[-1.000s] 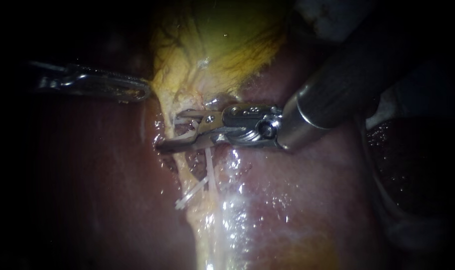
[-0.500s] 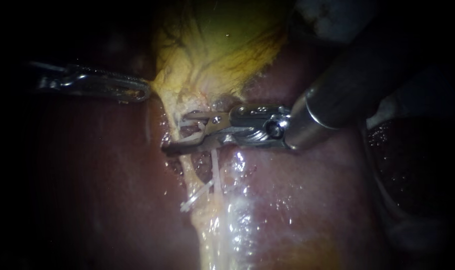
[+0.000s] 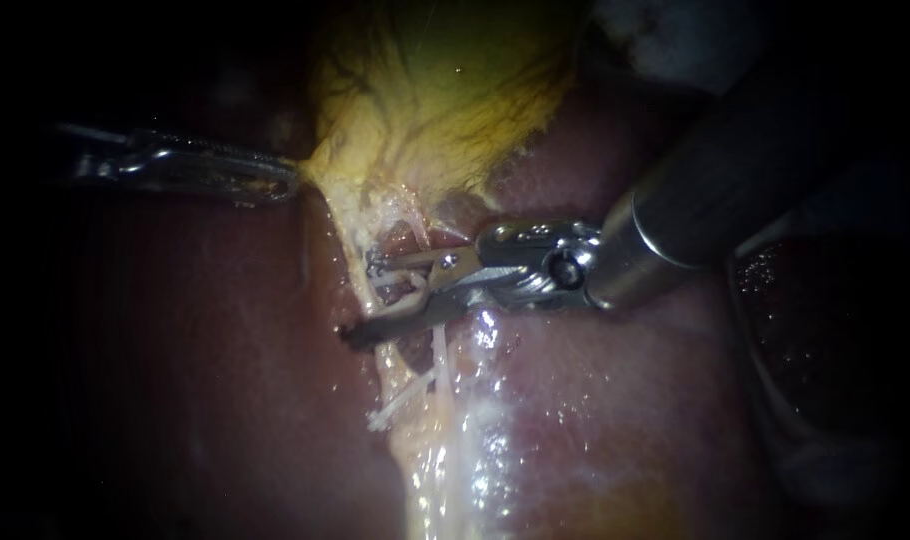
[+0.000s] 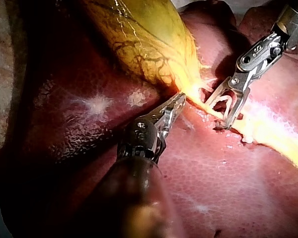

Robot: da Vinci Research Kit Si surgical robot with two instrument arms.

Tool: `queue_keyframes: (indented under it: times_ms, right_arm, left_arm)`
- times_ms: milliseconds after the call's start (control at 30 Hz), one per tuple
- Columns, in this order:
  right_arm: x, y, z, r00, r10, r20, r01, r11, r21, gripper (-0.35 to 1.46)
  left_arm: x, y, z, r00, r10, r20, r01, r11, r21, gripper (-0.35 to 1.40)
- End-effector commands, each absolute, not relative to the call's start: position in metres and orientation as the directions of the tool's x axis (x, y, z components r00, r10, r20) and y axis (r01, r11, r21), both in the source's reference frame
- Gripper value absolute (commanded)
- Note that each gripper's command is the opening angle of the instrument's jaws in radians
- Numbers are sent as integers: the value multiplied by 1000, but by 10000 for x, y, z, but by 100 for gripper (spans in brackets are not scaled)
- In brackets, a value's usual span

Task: Clipping second clip left tube

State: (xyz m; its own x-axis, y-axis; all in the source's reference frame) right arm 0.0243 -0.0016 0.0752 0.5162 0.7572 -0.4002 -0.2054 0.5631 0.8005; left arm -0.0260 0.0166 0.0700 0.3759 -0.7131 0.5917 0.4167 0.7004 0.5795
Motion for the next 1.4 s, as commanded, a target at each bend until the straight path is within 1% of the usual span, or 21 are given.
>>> queue_keyframes:
  times_ms: [33,233,400,533,700,833,967,1100,1233,1400]
  right_arm:
    - [243,-17,751,519,757,-397,-202,560,803,53]
    - [237,-19,750,525,763,-376,-184,534,825,53]
    - [236,-21,750,503,785,-361,-159,495,854,53]
    - [235,-21,750,473,813,-339,-132,446,885,53]
    - [235,-20,752,417,862,-290,-72,349,934,53]
    - [235,-20,754,390,887,-247,-28,279,960,53]
    - [235,-24,760,366,910,-196,41,195,980,53]
    - [237,-33,774,346,925,-156,136,115,984,54]
    - [240,-46,785,324,933,-155,227,83,970,55]
    - [242,-50,781,293,945,-144,212,82,974,54]
  left_arm:
    - [-260,166,700,376,-713,592,416,700,580,-35]
    - [-260,166,700,376,-713,592,416,701,580,-35]
    - [-260,165,700,376,-713,592,416,700,580,-35]
    - [-260,165,700,376,-713,592,416,700,580,-35]
    - [-260,165,700,376,-713,592,416,700,580,-35]
    - [-260,166,700,376,-713,592,417,700,580,-35]
    - [-261,166,700,376,-713,592,417,700,580,-35]
    - [-261,166,700,376,-713,592,417,700,580,-35]
    - [-261,166,700,376,-713,592,417,700,579,-35]
    - [-261,166,700,376,-713,592,417,700,579,-35]
